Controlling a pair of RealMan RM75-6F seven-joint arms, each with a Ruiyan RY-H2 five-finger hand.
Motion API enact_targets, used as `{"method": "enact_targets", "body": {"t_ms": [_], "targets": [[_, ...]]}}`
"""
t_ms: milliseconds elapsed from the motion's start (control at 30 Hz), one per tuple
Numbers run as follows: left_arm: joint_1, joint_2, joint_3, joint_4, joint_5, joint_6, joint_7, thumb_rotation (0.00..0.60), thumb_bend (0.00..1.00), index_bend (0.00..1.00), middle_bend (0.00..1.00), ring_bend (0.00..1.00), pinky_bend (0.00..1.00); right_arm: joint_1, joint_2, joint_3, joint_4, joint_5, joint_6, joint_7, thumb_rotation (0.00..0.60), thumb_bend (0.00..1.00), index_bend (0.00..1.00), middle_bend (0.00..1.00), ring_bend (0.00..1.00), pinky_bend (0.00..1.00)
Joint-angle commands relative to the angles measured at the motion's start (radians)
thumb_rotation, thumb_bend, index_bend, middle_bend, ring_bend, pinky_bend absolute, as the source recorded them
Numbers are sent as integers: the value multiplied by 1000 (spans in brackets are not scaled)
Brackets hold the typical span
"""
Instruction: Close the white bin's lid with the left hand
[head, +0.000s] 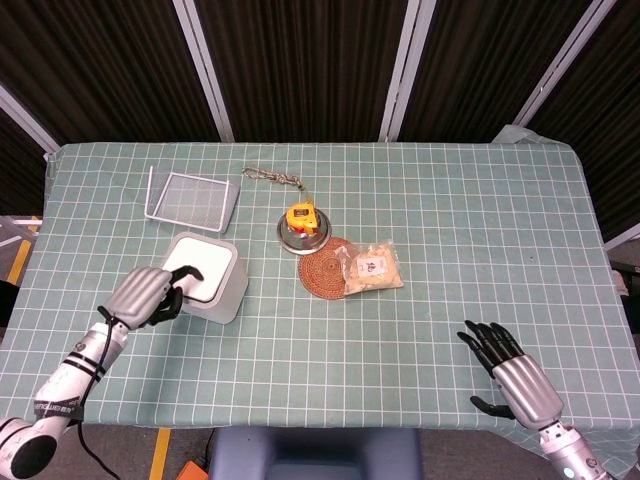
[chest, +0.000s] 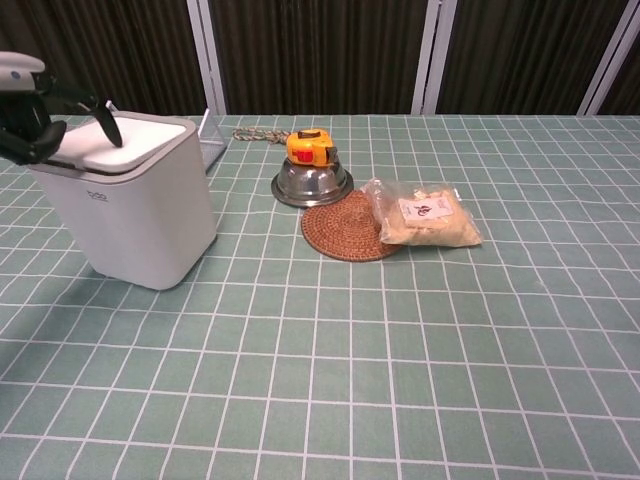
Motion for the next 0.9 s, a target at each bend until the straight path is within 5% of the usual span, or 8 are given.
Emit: {"method": "enact_targets", "body": {"t_ms": [33,333,500,600,667,767,833,900], "targets": [[-5,-5,20,9,3,-15,19,600,811,317,1000,1000,1000,0,1,-1,0,-2,1,2,600,265,0,0,0,0],[-5,-28,56,-4,-9,5,75,600,821,305,1000,1000,1000,-1,13,-7,-3,-15,16,26,600,264,0,0,0,0],[110,-42,50,-27,262,291,-45,600,717,185,992,979,1000,-5,18,-8,-3,-21,28,36,600,264,0,0,0,0],[205,-38,96,13,447,493,-71,600,634,156,876,838,965,-6,20,-10,-3,-21,27,35,600,264,0,0,0,0],[279,-35,156,56,551,604,-81,600,587,151,721,669,828,-6,20,-10,-4,-19,25,34,600,264,0,0,0,0],[392,-64,238,171,629,732,-67,600,504,129,221,154,291,-6,17,-10,-3,-18,21,29,600,264,0,0,0,0],[470,-120,260,265,616,812,-44,600,465,113,32,7,82,-5,15,-10,-3,-17,17,26,600,264,0,0,0,0],[543,-195,275,374,579,876,-90,600,447,108,0,0,6,-4,13,-8,-2,-16,16,23,600,264,0,0,0,0]]}}
